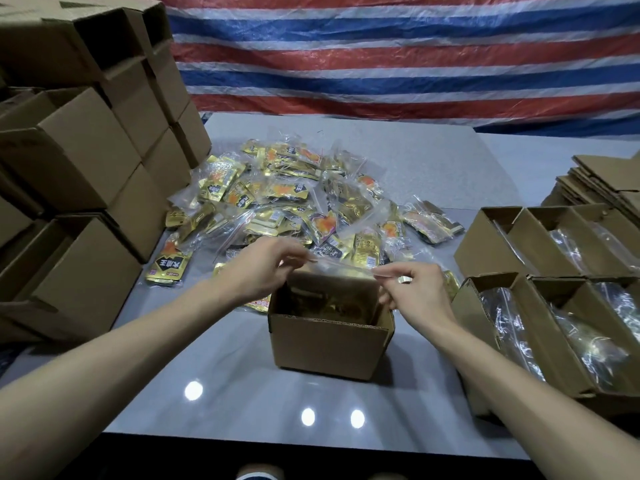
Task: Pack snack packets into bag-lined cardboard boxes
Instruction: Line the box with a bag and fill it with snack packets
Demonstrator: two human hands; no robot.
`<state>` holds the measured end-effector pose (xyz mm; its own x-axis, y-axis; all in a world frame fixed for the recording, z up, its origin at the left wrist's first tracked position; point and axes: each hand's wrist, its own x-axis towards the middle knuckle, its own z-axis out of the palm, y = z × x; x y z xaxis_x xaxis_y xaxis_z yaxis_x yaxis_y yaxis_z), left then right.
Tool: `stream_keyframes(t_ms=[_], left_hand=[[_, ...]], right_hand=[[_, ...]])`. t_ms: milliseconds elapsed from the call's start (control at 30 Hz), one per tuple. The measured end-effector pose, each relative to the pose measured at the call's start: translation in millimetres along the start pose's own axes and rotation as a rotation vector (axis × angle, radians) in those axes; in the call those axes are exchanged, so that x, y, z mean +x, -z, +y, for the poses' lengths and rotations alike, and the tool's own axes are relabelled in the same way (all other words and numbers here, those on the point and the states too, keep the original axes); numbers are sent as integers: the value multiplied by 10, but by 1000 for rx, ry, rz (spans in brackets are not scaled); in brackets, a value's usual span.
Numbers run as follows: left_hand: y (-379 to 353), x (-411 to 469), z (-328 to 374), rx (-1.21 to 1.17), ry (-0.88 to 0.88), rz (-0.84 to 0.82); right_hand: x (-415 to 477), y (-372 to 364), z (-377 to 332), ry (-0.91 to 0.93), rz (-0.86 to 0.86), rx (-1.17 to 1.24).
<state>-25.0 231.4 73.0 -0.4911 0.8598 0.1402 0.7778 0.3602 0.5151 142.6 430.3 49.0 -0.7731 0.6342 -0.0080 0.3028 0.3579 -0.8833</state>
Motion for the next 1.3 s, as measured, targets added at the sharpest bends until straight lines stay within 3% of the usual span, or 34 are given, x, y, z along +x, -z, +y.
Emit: stream_keyframes(t_ms=[100,200,267,433,700,900,1100,1300], left_hand=[[-40,-90,19,176,-299,40],[-94,-164,22,281,-390,11],[-173,-171,11,285,-337,-84],[-272,-78,-46,192,35,-328],[-386,96,91,113,266,-648],[-423,188,96,75,347,-597],[-650,188,172,444,358,-603],[-890,202,125,487,406,-602]], right_hand=[[-31,9,1,100,-39,-1],[-63,-6,37,189,-143,-131],[-63,-21,47,221,-207,-248],[-22,-54,-53,257,-335,-519],[48,-180,-164,76,-522,-827],[75,-265,-152,32,-493,-887],[50,-347,-56,131,-453,-1007],[11,-337,-17,225,-546,-1084]])
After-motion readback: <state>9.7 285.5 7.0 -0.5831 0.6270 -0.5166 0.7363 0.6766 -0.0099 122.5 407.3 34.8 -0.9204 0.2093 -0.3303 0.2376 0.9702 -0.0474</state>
